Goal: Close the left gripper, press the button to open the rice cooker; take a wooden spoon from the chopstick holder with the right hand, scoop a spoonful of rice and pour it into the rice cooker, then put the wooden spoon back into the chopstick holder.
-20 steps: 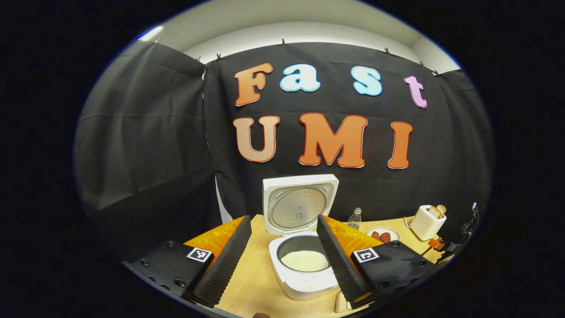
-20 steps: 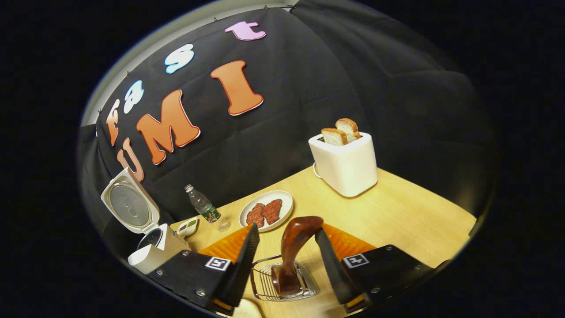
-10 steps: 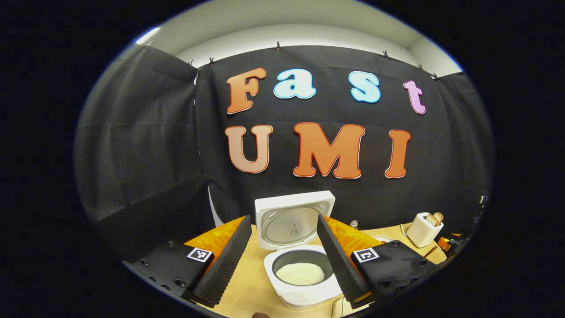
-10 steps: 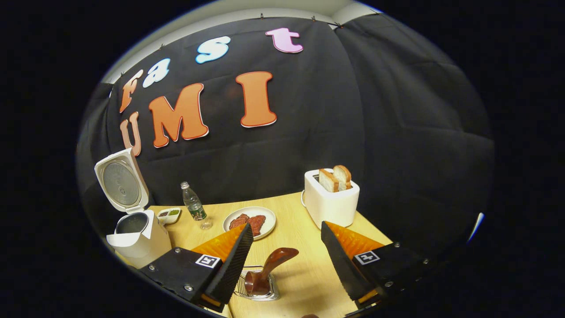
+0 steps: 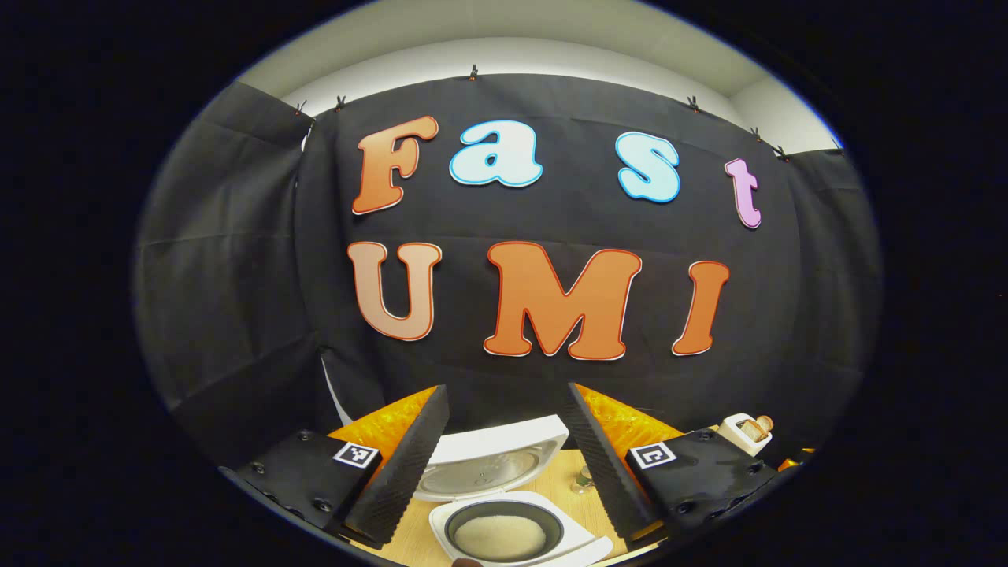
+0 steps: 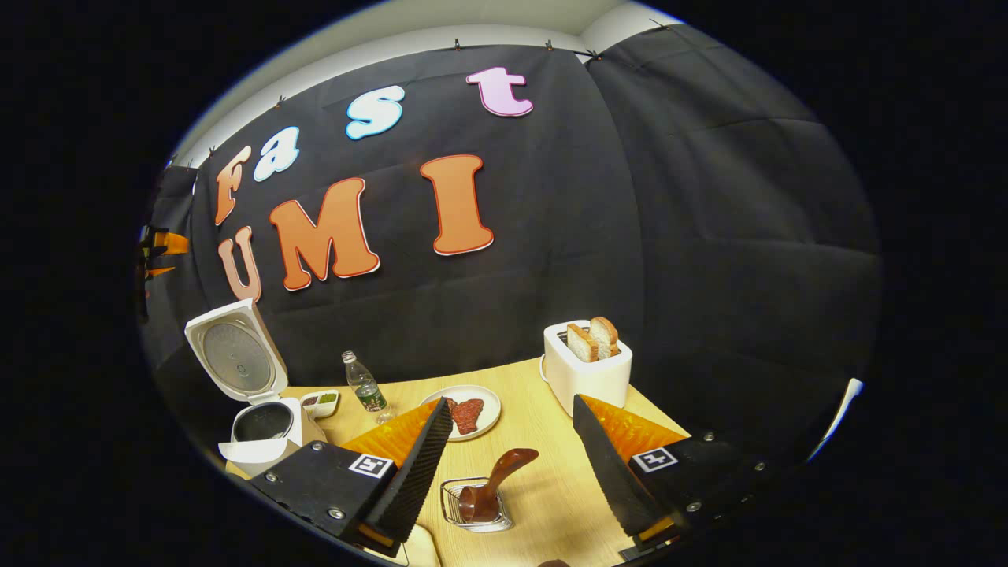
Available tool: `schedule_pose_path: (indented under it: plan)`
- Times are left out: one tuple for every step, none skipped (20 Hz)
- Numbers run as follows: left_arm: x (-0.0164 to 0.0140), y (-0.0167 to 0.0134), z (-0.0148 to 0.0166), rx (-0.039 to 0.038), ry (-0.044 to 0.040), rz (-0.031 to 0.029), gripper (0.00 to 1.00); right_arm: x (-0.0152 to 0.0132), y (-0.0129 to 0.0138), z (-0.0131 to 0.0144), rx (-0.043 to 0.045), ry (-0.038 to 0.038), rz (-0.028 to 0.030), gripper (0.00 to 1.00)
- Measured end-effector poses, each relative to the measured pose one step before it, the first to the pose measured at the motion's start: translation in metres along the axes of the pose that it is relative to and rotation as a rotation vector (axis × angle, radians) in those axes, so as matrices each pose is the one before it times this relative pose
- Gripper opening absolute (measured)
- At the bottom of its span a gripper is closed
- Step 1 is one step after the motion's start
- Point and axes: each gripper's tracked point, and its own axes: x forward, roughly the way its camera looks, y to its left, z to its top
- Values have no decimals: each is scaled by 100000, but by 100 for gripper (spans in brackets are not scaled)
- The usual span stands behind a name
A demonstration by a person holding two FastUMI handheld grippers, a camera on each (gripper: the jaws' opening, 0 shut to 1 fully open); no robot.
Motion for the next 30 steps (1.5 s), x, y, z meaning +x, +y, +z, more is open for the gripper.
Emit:
schedule_pose_path:
  plan:
    - [1601, 175, -11, -965, 1814, 308, 100, -396, -336, 52, -305, -183, -1214, 94]
    - [1485, 223, -426, -754, 2635, 322, 100, -269, -263, -15, 157, 94, -901, 95]
    - [1553, 438, -448, -220, 2785, 972, 100, -321, -298, -143, 392, 532, -794, 95]
    - [1605, 297, -356, -453, 2946, 471, 100, -311, -262, -332, 320, 783, -931, 95]
    - [1447, 388, -781, -1115, 3190, 1166, 100, -276, -390, -109, 183, 396, -1108, 95]
    - [1408, 288, -944, -500, 3780, 1095, 100, -97, -215, 39, 182, 134, -999, 94]
    - [1364, 238, -868, -196, 3195, 447, 100, -245, -257, 44, 173, -132, -803, 94]
    - [1008, 337, -1111, -413, 3772, 641, 100, -114, -179, 51, 210, 493, -941, 95]
    - [982, 254, -1150, -723, 4273, 105, 100, -129, 28, 205, 302, 234, -167, 95]
    - [942, 131, -1333, -1266, 3426, 19, 100, -202, 124, 518, 139, -515, 34, 95]
    - [717, 36, -1098, -2114, 3318, -336, 100, -152, -18, 580, -248, -830, -321, 95]
    - [652, 191, -897, -872, 2813, 181, 100, -142, -149, 566, -554, -1001, -895, 95]
    - [704, 421, -715, 530, 2360, 1348, 100, -95, -114, 680, -615, -1217, -754, 95]
    - [285, 335, -577, 632, 1299, 1094, 100, -157, 128, 618, -358, -1203, -154, 95]
    - [218, -99, 225, -664, -2321, -459, 100, -162, 164, 454, -15, -676, 54, 95]
    - [-335, -112, -302, 304, 741, -287, 100, -128, 149, 204, 248, -361, 274, 95]
    - [-207, 16, 59, 249, -208, -1020, 100, -83, 238, 91, 500, -86, 177, 95]
    - [-63, -129, -374, -1241, 900, -1287, 100, -68, 224, 20, 468, 97, 478, 95]
    - [-239, -168, -394, -1630, 320, -1669, 100, -41, 306, -22, 160, 60, 587, 95]
    - [-333, -273, -385, -448, 172, -1656, 100, 57, 279, -130, -210, 330, 523, 95]
    - [-454, -258, -612, 620, 80, -1387, 100, 111, 290, -38, -366, 276, 561, 95]
    - [-628, -120, -422, 530, -172, -169, 100, 40, 309, -113, -487, 382, 864, 95]
    - [-561, -74, -249, 599, -474, 341, 100, 47, 409, -144, -340, 624, 1128, 95]
    - [-453, -107, -313, 1467, -505, 353, 100, 36, 521, -69, 63, 495, 1659, 95]
    - [-465, -232, -434, 1972, -612, 157, 100, -134, 538, 161, 82, -9, 1773, 95]
    - [-444, -189, -489, 861, -397, 524, 100, -164, 211, 98, -238, -569, 1230, 95]
    - [-530, -217, -512, -494, -98, 545, 100, -218, 76, -36, -503, -528, 1134, 95]
    - [-395, -318, -640, -1238, -162, 189, 100, 9, 95, -139, -520, -197, 1051, 95]
    - [-640, -294, -751, -1182, 182, -458, 100, -104, 164, -190, -509, 503, 1317, 95]
    - [-557, -367, -1077, 28, 456, -1006, 100, -261, 35, -227, -183, 619, 1510, 95]
